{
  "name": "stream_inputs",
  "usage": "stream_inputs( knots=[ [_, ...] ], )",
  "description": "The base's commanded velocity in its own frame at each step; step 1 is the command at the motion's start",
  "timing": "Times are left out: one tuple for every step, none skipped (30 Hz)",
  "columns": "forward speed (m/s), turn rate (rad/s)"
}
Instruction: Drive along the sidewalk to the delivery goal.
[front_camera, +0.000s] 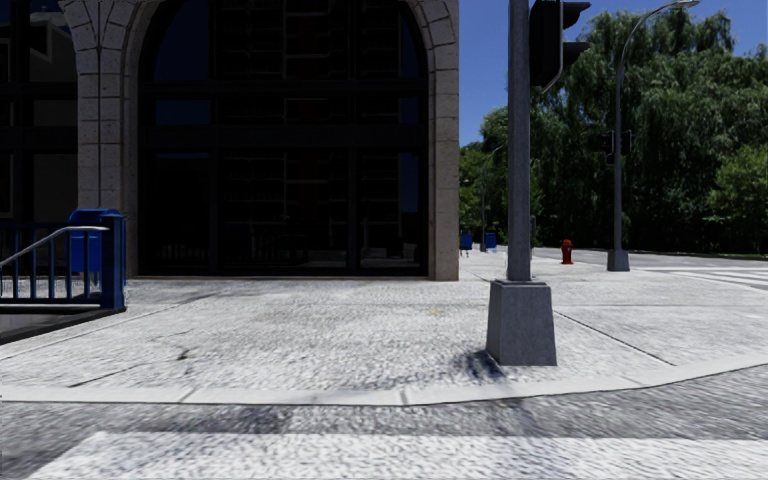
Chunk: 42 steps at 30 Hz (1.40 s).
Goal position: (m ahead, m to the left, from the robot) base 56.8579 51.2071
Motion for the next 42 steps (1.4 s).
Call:
stream_inputs(
  knots=[
    [2.00, 0.00],
    [2.00, 0.00],
    [2.00, 0.00],
    [2.00, 0.00],
    [2.00, 0.00],
    [2.00, 0.00],
    [2.00, 0.00],
    [2.00, 0.00],
    [2.00, 0.00],
    [2.00, 0.00],
    [2.00, 0.00],
    [2.00, 0.00],
    [2.00, 0.00],
    [2.00, 0.00],
    [1.90, 0.00],
    [1.75, 0.00],
    [1.62, 0.00],
    [1.62, 0.00],
    [1.55, 0.00],
    [1.50, 0.00],
    [1.43, 0.00],
    [1.43, 0.00],
    [1.39, 0.00],
    [1.38, 0.00],
    [1.38, 0.00],
    [1.37, 0.00],
    [1.37, 0.00],
    [1.37, 0.00],
    [1.37, 0.00],
    [1.37, 0.00],
    [1.37, -0.08],
    [1.37, -0.08],
    [1.36, -0.20],
    [1.36, -0.23],
    [1.36, -0.28],
    [1.36, -0.28],
    [1.36, -0.32],
    [1.36, -0.40],
    [1.36, -0.40],
    [1.36, -0.45],
    [1.36, -0.47],
    [1.36, -0.47]
  ],
)
